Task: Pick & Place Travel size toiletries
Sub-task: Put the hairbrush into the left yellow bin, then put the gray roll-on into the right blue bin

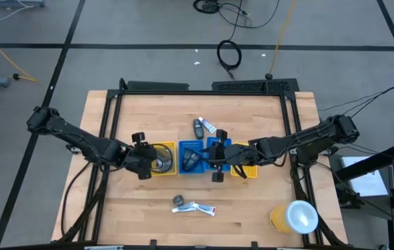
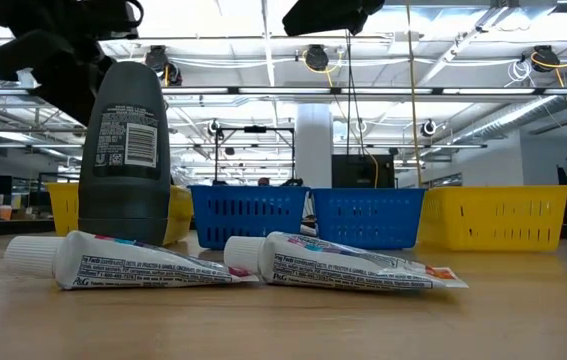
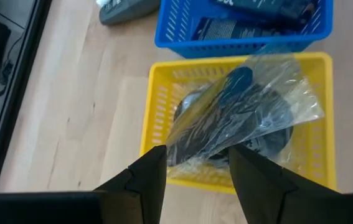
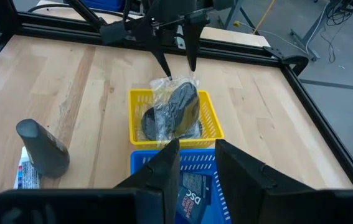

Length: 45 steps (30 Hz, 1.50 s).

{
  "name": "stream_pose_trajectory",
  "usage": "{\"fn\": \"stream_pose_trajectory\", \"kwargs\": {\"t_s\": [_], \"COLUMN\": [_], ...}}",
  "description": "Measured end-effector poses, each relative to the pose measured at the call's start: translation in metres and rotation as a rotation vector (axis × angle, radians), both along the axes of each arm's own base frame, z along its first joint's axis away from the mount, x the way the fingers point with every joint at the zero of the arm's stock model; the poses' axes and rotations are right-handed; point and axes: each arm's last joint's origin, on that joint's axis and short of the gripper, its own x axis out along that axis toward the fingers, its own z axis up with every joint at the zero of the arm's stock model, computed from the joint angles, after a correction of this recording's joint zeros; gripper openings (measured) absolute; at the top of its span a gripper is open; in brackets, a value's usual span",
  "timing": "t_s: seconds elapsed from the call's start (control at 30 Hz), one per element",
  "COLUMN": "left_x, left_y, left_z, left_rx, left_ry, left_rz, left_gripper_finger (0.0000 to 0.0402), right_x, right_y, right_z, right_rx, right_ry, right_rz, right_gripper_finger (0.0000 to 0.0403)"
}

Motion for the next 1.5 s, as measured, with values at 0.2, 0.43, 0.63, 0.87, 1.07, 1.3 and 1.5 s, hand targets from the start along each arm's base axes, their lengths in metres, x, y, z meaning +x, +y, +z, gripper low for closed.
{"fn": "stream_pose_trajectory", "kwargs": {"t_s": [0.2,0.43,0.63,0.87,1.07,1.3,1.5], "left_x": [-0.004,-0.018,-0.014,0.004,0.024,0.033,0.035], "left_y": [0.001,0.006,-0.007,-0.041,-0.069,-0.088,-0.102], "left_z": [-0.002,0.006,0.018,0.014,-0.004,-0.015,-0.017], "left_rx": [0.000,-0.035,-0.213,-0.313,-0.345,-0.421,-0.501], "left_ry": [0.031,0.025,-0.122,-0.231,-0.264,-0.293,-0.336], "left_rz": [0.028,0.106,0.026,-0.126,-0.218,-0.232,-0.241], "left_gripper_finger": [0.0173,0.0173,0.0173,0.0173,0.0173,0.0173,0.0173], "right_x": [0.000,-0.001,-0.001,-0.001,-0.002,-0.002,-0.002], "right_y": [0.000,0.000,0.000,0.000,0.000,0.000,0.000], "right_z": [0.000,-0.002,-0.002,-0.002,-0.003,-0.003,-0.003], "right_rx": [0.000,0.011,0.009,0.007,0.006,0.005,0.004], "right_ry": [0.002,0.020,0.025,0.025,0.029,0.032,0.034], "right_rz": [0.000,-0.007,-0.007,-0.006,-0.006,-0.006,-0.006], "right_gripper_finger": [0.0096,0.0096,0.0097,0.0096,0.0094,0.0095,0.0095]}}
